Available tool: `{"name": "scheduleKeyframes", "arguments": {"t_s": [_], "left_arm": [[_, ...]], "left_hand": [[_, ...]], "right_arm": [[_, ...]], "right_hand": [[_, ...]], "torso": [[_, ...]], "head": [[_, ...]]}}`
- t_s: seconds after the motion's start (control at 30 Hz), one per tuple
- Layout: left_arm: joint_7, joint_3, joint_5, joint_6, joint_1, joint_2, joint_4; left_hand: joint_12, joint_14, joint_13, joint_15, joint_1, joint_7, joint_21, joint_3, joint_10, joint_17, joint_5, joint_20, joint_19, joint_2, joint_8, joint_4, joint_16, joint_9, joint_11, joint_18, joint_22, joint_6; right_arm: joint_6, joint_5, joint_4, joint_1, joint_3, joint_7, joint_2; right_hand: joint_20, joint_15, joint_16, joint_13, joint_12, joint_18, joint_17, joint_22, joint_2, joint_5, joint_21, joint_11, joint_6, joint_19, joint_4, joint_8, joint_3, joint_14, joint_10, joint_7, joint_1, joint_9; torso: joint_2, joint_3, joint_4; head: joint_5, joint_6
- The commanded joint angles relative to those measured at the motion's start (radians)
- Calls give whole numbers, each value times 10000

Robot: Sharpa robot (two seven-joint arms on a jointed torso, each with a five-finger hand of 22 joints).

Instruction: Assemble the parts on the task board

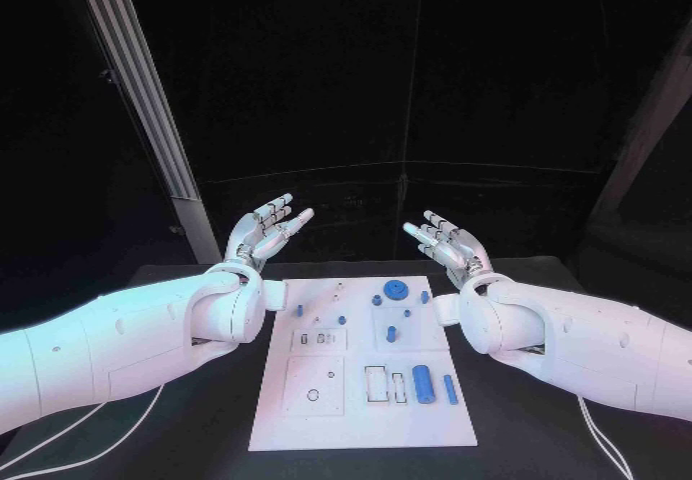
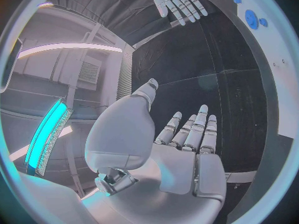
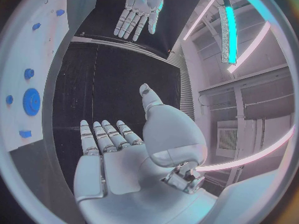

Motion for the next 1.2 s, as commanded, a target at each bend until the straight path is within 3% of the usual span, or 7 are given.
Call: {"name": "scheduleKeyframes", "arguments": {"t_s": [0.03, 0.2, 0.37, 0.4, 0.57, 0.93, 1.2], "left_arm": [[921, -102, 540, 1263, 165, 82, -197], [955, -134, 564, 1320, 203, 98, -237], [955, -134, 564, 1320, 203, 98, -237], [1013, -140, 674, 1681, 206, -185, -318], [1066, -144, 674, 1789, 202, -409, -145], [1041, -148, 239, 2496, 201, -774, 432], [795, -149, 98, 2673, 206, -1246, 1429]], "left_hand": [[74, 276, 29, 84, 526, 1395, 54, 52, 220, 31, 86, 166, 130, -19, 74, 127, 60, 29, 93, 174, 27, 208], [106, 724, 51, 71, 555, 1409, 108, 72, 421, 92, 78, 164, 314, 43, 95, 153, 155, 43, 129, 193, 62, 328], [148, 1914, 87, -37, 628, 1401, 441, 48, 993, 243, 69, 153, 1469, 173, 146, 91, 458, 79, 122, 307, 247, 780], [152, 1974, 91, -53, 635, 1391, 500, 39, 1073, 249, 68, 148, 1656, 193, 157, 72, 488, 87, 106, 328, 276, 879], [397, 2779, 230, -295, 683, 1348, 1007, -74, 2943, 338, 63, 132, 3354, 385, 334, -135, 849, 183, -69, 544, 497, 2186], [1495, 5716, 412, -1192, 605, 848, 1915, -410, 6628, 849, 52, -261, 5987, 811, 867, -471, 1821, 378, -787, 1022, 704, 5485], [1449, 6718, 435, -1564, 672, 533, 2056, -393, 7764, 1330, 61, -626, 6847, 920, 834, -487, 1879, 295, -1148, 1017, 640, 6182]], "right_arm": [[2160, -957, -353, 152, -40, -578, 138], [2932, -1259, -714, 285, -98, -790, 277], [3165, -1350, -823, 325, -116, -854, 319], [2012, -2798, -1091, 324, -116, -361, 26], [1696, -3810, -1146, 323, -115, -365, -83], [1865, -6268, -1009, 343, -49, -766, -404], [2024, -9104, -1032, 466, 226, -1568, -419]], "right_hand": [[157, 139, 113, 50, 80, 267, 58, 84, 109, 118, 198, 158, 293, 293, -202, 93, -20, 426, 307, 1386, 701, 43], [144, 260, 525, 199, 344, 295, 269, 373, 167, 7, 831, 322, 1535, 1615, -639, 327, 93, 2596, 1898, 1521, 1384, 194], [90, -155, 1436, 471, 1084, 791, 545, 1101, 130, -97, 2536, 70, 4172, 5185, -1149, 939, 209, 6359, 5499, 1349, 2062, 495], [81, -232, 1485, 486, 1178, 863, 534, 1133, 123, -112, 2653, 0, 4561, 5405, -1225, 1024, 223, 6598, 5941, 1293, 2145, 528], [-209, -626, 1579, 371, 1255, 954, 420, 1291, 186, -110, 3283, -318, 6621, 6520, -1588, 1309, 311, 7890, 7154, 1045, 2344, 579], [-1023, -1290, 1571, 363, 1003, 926, 422, 2330, 230, -85, 5380, -757, 7905, 8023, -1944, 1188, 663, 9754, 8775, 803, 2561, 447], [-1536, -1925, 2136, 393, 872, 989, 523, 3625, 30, 7, 7633, -1266, 8631, 8887, -1952, 1031, 1085, 12104, 10049, 403, 2385, 441]], "torso": [[1, 1, -4], [1, 1, -4], [1, 1, -4], [5, -16, 11], [59, -21, 17], [342, 35, 155], [726, -3, 217]], "head": [[0, 2], [0, 2], [0, 2], [-84, -110], [-88, -111], [-139, -20], [-257, 74]]}}
